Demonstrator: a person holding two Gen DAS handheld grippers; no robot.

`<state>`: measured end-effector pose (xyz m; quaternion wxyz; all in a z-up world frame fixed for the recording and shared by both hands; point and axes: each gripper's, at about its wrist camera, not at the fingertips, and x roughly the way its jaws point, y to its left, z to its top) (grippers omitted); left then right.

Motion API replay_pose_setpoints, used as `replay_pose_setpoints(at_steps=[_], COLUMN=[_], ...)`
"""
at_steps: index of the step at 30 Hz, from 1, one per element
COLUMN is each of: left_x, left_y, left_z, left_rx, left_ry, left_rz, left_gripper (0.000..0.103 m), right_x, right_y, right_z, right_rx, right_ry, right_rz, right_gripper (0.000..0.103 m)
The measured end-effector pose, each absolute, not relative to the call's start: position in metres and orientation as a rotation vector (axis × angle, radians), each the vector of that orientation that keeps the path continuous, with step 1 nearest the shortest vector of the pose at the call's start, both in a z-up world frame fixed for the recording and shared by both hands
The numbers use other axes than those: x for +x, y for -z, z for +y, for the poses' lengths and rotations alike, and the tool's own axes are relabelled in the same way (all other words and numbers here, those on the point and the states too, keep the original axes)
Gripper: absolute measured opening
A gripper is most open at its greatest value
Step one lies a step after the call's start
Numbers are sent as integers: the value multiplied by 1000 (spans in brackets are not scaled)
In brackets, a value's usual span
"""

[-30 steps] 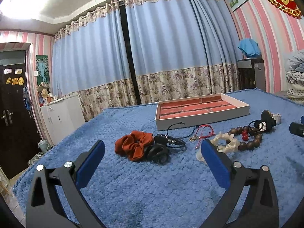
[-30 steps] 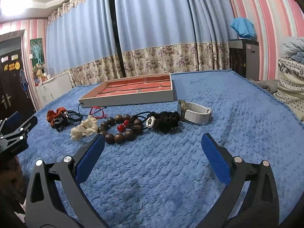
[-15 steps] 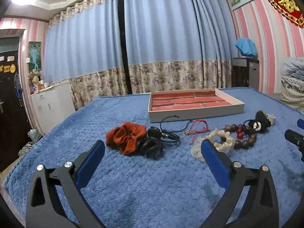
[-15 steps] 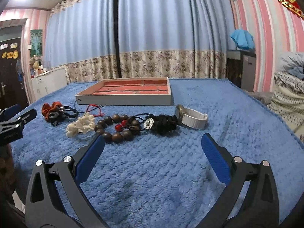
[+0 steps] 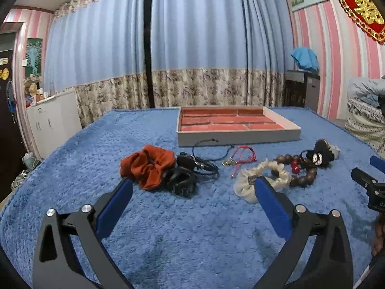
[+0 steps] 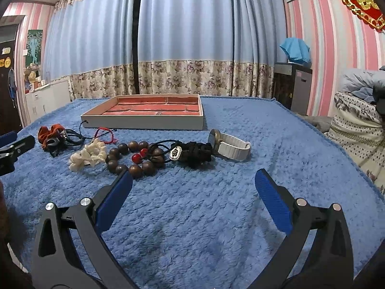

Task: Organize jewelry

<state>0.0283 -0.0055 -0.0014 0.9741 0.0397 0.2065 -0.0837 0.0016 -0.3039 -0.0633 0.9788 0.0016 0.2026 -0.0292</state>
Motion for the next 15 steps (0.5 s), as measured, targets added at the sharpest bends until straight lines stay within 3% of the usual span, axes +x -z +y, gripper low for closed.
replay_pose_setpoints(at_steps=[15], left_x=[20], left_y=[0], left_z=[-9], left_rx=[109], left_ry=[151], left_rz=[373], left_gripper=[99], right_x=[5], right_y=[62], right_z=[-311], right_rx=[50], right_ry=[-9], right_rz=[425], right_gripper=[99])
